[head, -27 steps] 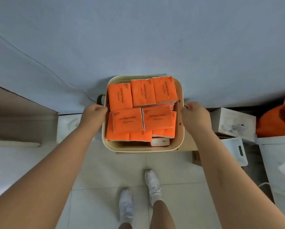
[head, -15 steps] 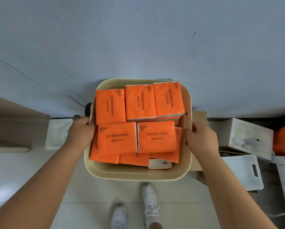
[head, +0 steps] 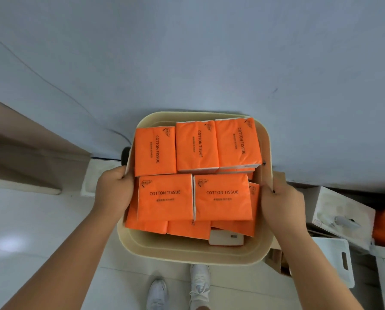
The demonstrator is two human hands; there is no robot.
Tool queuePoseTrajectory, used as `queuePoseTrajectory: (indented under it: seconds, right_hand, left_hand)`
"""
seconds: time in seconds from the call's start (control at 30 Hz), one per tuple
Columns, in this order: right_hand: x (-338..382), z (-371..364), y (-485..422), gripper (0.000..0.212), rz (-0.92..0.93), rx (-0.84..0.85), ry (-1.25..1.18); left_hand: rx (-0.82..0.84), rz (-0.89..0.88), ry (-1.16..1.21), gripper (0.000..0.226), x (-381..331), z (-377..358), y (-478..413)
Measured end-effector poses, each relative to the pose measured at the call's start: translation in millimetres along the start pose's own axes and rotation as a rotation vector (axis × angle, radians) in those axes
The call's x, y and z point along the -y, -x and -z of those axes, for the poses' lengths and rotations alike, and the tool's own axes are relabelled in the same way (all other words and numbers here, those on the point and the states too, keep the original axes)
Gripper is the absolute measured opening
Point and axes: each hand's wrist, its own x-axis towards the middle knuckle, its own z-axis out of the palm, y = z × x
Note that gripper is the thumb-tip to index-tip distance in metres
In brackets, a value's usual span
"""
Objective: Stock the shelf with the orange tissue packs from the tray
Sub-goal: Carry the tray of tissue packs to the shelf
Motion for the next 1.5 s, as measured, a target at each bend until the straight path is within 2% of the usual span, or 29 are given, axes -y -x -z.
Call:
queuePoseTrajectory:
  seconds: [0.13, 0.4, 0.73, 0.87, 1.13, 1.3, 1.5]
  right_hand:
    - [42.3, 27.6, 25.5, 0.047, 0.116, 0.018, 0.009]
    - [154.1, 41.9, 106.5, 0.034, 0.369, 0.158, 0.063]
    - [293.7, -16.8, 277.3, 0.035, 0.712, 0.396, 0.165]
    - [332.1, -54.9, 360.3, 0.032, 0.794, 0.473, 0.211]
    - [386.6, -127.8, 499.2, 0.030, 1.066, 0.673, 0.296]
    - [411.8, -181.8, 573.4, 0.028, 1.289, 0.770, 0.398]
    - [432.8, -248.8, 667.5, 0.031, 1.477, 0.940, 0.458]
  left_hand:
    - [-0.098, -0.030, 0.045, 0.057, -22.8, 59.2, 42.3]
    - [-0.370, 0.028, 0.084, 0.051, -28.4, 204.6, 138.3]
    - [-0.771, 0.192, 0.128, 0.064, 50.0, 395.0, 279.4]
    - [-0.890, 0.281, 0.098, 0.052, 100.2, 454.8, 338.0]
    - [-1.134, 0.526, 0.204, 0.051, 169.4, 531.6, 448.1]
    - [-1.233, 0.691, 0.323, 0.049, 223.2, 554.3, 503.0]
    - [-1.433, 0.879, 0.327, 0.056, 260.0, 566.9, 561.8]
